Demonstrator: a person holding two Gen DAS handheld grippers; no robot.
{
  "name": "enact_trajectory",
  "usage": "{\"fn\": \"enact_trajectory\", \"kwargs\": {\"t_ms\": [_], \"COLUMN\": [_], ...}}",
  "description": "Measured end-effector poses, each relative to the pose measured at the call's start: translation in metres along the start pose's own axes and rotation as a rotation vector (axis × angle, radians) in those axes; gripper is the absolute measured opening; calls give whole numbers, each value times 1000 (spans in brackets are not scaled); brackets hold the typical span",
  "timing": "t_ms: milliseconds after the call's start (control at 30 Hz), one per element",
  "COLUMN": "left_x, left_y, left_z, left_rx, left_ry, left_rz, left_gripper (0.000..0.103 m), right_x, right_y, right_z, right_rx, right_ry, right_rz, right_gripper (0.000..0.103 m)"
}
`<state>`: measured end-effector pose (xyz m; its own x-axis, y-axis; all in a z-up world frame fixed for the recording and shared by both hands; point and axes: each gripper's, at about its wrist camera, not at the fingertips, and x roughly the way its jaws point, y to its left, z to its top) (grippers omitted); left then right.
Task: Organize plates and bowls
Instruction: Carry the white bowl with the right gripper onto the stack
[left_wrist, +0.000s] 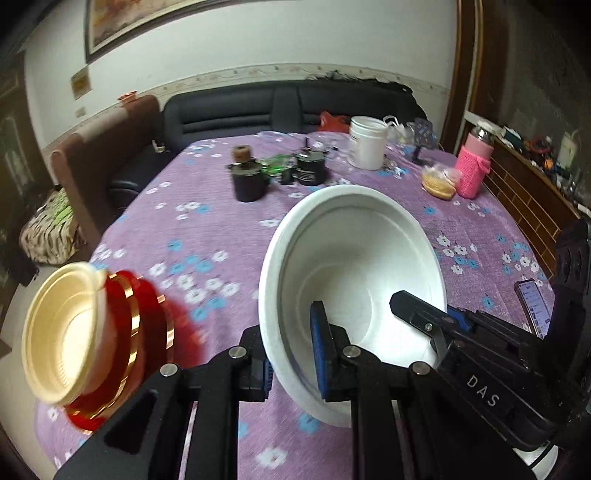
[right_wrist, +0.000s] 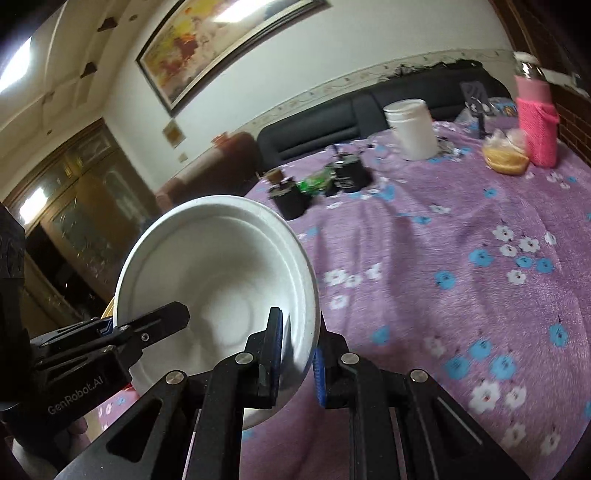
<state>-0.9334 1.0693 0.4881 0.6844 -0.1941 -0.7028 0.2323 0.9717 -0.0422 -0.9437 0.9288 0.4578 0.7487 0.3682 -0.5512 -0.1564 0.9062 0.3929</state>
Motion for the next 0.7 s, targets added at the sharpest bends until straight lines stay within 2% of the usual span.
{"fn": "enact_trajectory", "kwargs": {"t_ms": [300, 700], "left_x": [-47, -72], "left_y": [51, 118], "left_z": [-24, -47], "left_rx": [-81, -219], "left_ry": [-72, -115], "left_rz": [57, 95], "left_gripper": [17, 17], "right_x": [-2, 19], "right_y": [70, 147], "right_z": [-3, -11], "right_rx": [-124, -255], "right_ry": [9, 41], "right_rz": [12, 42], "right_gripper": [17, 17]}}
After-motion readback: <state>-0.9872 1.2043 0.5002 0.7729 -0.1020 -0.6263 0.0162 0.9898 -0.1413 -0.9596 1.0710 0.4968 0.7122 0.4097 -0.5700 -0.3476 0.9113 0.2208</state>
